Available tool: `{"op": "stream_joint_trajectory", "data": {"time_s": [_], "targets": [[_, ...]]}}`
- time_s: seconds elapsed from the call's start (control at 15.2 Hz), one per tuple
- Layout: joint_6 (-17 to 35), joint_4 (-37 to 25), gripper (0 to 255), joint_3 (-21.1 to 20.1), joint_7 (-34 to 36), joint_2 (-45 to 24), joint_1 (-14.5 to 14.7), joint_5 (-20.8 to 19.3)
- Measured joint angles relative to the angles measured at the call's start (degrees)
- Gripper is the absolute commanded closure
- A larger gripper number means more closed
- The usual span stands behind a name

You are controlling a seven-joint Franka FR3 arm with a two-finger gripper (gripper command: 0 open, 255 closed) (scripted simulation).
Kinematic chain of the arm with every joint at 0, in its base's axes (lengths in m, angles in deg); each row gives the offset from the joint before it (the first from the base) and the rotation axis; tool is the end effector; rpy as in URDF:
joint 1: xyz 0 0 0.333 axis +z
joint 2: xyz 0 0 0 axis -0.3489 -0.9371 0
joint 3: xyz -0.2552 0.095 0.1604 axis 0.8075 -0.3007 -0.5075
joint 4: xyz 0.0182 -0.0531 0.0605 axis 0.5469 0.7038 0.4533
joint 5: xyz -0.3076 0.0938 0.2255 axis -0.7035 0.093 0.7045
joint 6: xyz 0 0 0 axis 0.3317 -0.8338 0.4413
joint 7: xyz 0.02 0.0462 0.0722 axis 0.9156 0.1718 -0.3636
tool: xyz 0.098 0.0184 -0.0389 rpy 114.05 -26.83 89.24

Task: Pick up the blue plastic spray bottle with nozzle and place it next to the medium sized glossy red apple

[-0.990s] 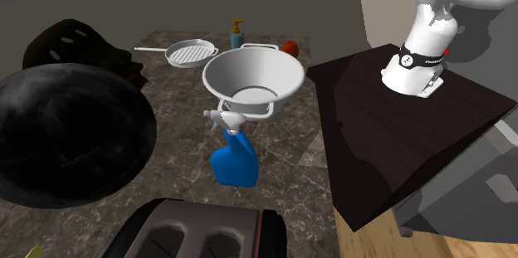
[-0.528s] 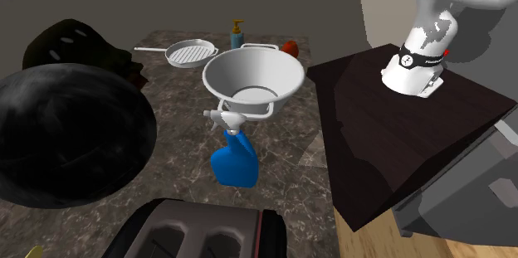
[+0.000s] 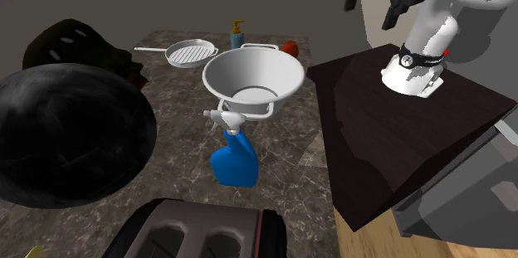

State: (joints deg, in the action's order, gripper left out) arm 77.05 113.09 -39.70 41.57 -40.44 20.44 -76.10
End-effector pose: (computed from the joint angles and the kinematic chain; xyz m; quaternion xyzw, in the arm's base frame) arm 0.4327 0.0668 0.4763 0.9980 -0.0181 -0.0581 0.0140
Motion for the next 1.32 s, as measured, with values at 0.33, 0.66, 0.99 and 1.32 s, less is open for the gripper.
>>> {"op": "stream_joint_trajectory", "data": {"time_s": [0.33,0.66,0.99,1.32], "targets": [[4.5,-7.2,0,-1.5,6.4,-10.9,-0.7,-1.5],[6.9,-17.4,0,-2.1,12.8,-22.7,-0.7,-3.9],[7.5,-27.8,0,-1.5,18.2,-33.1,-0.1,-6.3],[5.5,-42.3,0,-0.2,22.7,-44.9,1.0,-8.2]]}}
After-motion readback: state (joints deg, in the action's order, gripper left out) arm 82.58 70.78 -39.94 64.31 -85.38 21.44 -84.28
